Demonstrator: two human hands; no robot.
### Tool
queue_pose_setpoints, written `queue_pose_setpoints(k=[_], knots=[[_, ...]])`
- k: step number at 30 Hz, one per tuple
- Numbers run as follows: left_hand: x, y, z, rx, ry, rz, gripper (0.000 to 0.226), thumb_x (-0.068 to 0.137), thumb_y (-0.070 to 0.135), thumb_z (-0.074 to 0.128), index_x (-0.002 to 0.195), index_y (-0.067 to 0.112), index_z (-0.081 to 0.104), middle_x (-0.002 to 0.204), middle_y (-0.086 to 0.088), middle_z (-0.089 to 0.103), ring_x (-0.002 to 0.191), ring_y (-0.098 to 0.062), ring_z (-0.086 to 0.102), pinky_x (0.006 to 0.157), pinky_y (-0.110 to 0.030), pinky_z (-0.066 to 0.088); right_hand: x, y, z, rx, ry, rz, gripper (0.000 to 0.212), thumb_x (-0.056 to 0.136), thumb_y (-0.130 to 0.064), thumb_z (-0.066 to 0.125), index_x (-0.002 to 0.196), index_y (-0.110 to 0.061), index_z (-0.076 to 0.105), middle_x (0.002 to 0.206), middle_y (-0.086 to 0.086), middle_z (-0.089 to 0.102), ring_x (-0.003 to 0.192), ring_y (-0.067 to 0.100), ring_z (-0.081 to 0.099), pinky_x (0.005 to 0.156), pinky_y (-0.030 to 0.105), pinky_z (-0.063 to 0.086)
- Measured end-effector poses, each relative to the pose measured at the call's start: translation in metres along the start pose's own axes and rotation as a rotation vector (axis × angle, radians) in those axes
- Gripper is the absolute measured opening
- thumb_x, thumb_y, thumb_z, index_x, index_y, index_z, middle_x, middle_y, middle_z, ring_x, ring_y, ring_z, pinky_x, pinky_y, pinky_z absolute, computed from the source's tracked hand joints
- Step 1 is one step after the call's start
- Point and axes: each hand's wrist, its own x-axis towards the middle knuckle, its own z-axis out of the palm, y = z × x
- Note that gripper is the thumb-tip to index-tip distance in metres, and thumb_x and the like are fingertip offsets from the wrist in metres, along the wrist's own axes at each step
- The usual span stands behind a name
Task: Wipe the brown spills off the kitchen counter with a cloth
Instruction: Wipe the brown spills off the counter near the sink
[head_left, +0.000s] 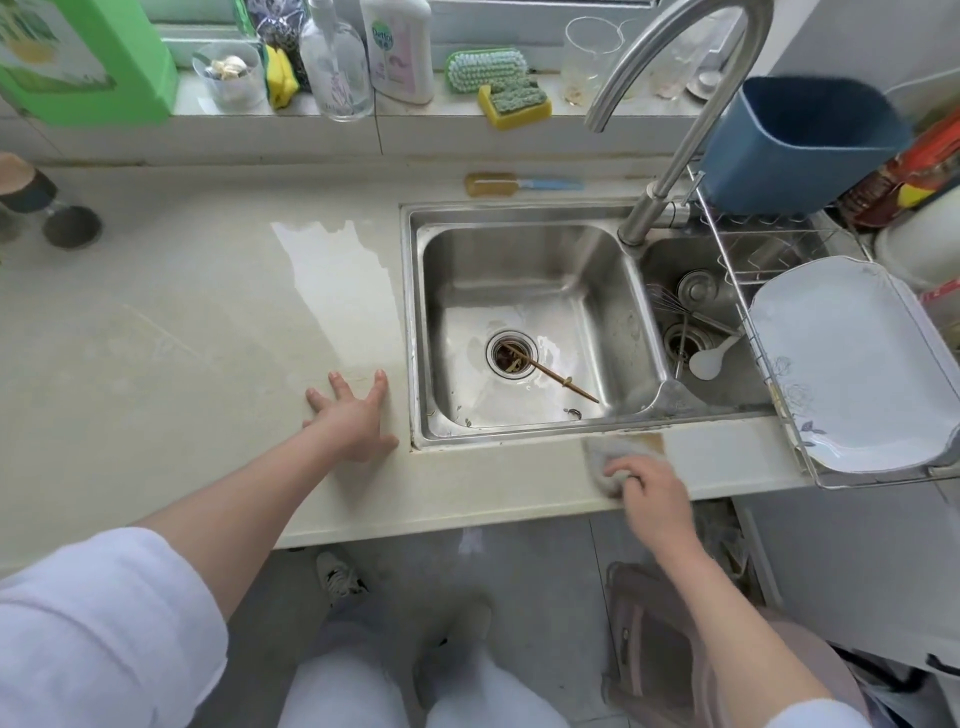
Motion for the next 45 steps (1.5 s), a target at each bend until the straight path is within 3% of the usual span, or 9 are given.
queue_pose_setpoints(k=[6, 11, 17, 19, 25, 32, 35, 41, 45], knots=[[0.000, -0.001, 0.001, 0.001, -0.004, 0.005, 0.099, 0.093, 0.059, 0.052, 0.150, 0.038, -0.027, 0.157, -0.026, -0.027, 0.142, -0.061, -0.009, 0.113, -0.066, 0.024, -0.011, -0.007, 0.018, 0.014, 0.013, 0.019, 0.035, 0.080, -0.006, 0.045, 0.090, -0.023, 0.073, 0.104, -0.009, 0.067, 0.103, 0.012, 0.057, 0.084, 0.025, 0.040], [-0.001, 0.000, -0.001, 0.011, -0.006, 0.006, 0.098, 0.093, 0.059, 0.051, 0.150, 0.038, -0.027, 0.157, -0.027, -0.027, 0.141, -0.061, -0.009, 0.113, -0.066, 0.022, -0.015, -0.041, 0.004, 0.754, -0.034, 0.203, 0.034, 0.096, 0.005, 0.048, 0.102, -0.018, 0.072, 0.078, 0.000, 0.069, 0.068, 0.015, 0.058, 0.060, 0.030, 0.052], [0.000, -0.001, 0.000, 0.004, -0.006, 0.010, 0.099, 0.093, 0.060, 0.051, 0.149, 0.039, -0.027, 0.157, -0.027, -0.027, 0.141, -0.061, -0.009, 0.114, -0.065, 0.022, 0.003, -0.035, -0.036, 1.391, 0.024, 0.381, 0.027, 0.103, -0.010, 0.037, 0.114, -0.018, 0.060, 0.094, 0.001, 0.071, 0.076, 0.012, 0.066, 0.057, 0.022, 0.051], [-0.001, -0.001, 0.000, 0.006, -0.006, 0.008, 0.099, 0.093, 0.060, 0.051, 0.149, 0.039, -0.027, 0.157, -0.027, -0.027, 0.141, -0.061, -0.009, 0.114, -0.065, 0.022, 0.014, -0.016, -0.045, 1.320, 0.028, 0.429, 0.026, 0.103, -0.011, 0.038, 0.115, -0.019, 0.061, 0.097, 0.001, 0.071, 0.079, 0.013, 0.067, 0.061, 0.024, 0.052], [0.001, 0.000, 0.000, 0.020, -0.013, 0.000, 0.098, 0.093, 0.060, 0.049, 0.149, 0.038, -0.029, 0.157, -0.027, -0.027, 0.141, -0.062, -0.009, 0.114, -0.064, 0.023, 0.017, 0.047, -0.072, -0.047, 0.349, 0.331, 0.036, 0.091, -0.015, 0.058, 0.127, -0.015, 0.055, 0.124, 0.007, 0.056, 0.102, 0.024, 0.057, 0.094, 0.042, 0.046], [0.001, 0.000, 0.000, 0.023, -0.024, 0.001, 0.098, 0.094, 0.060, 0.049, 0.148, 0.038, -0.030, 0.156, -0.028, -0.028, 0.141, -0.062, -0.010, 0.113, -0.065, 0.022, 0.015, 0.006, 0.003, -0.218, 0.136, 0.152, 0.036, 0.087, -0.050, 0.063, 0.117, -0.030, 0.059, 0.123, 0.001, 0.043, 0.115, 0.022, 0.044, 0.090, 0.037, 0.046], [0.001, 0.001, -0.001, 0.031, -0.030, -0.001, 0.098, 0.094, 0.060, 0.049, 0.148, 0.037, -0.030, 0.156, -0.028, -0.028, 0.141, -0.062, -0.010, 0.113, -0.065, 0.022, 0.004, -0.055, 0.058, -0.103, 0.126, 0.109, 0.020, 0.089, -0.031, 0.063, 0.108, -0.034, 0.064, 0.121, 0.000, 0.045, 0.108, 0.023, 0.051, 0.078, 0.035, 0.048], [0.001, 0.002, -0.002, 0.055, -0.031, -0.007, 0.099, 0.094, 0.060, 0.048, 0.148, 0.036, -0.031, 0.156, -0.029, -0.026, 0.140, -0.063, -0.009, 0.113, -0.065, 0.023, -0.017, -0.086, 0.106, -0.090, -0.231, -0.467, 0.030, 0.086, -0.017, 0.058, 0.112, -0.029, 0.067, 0.128, -0.009, 0.056, 0.113, 0.019, 0.052, 0.083, 0.034, 0.052], [0.003, 0.001, -0.001, 0.050, -0.029, -0.004, 0.099, 0.094, 0.061, 0.048, 0.148, 0.036, -0.032, 0.156, -0.029, -0.026, 0.140, -0.063, -0.009, 0.113, -0.065, 0.023, 0.020, 0.008, 0.027, -0.164, 0.046, -0.262, 0.044, 0.077, 0.002, 0.061, 0.110, -0.025, 0.070, 0.127, -0.003, 0.061, 0.118, 0.020, 0.052, 0.095, 0.029, 0.044]])
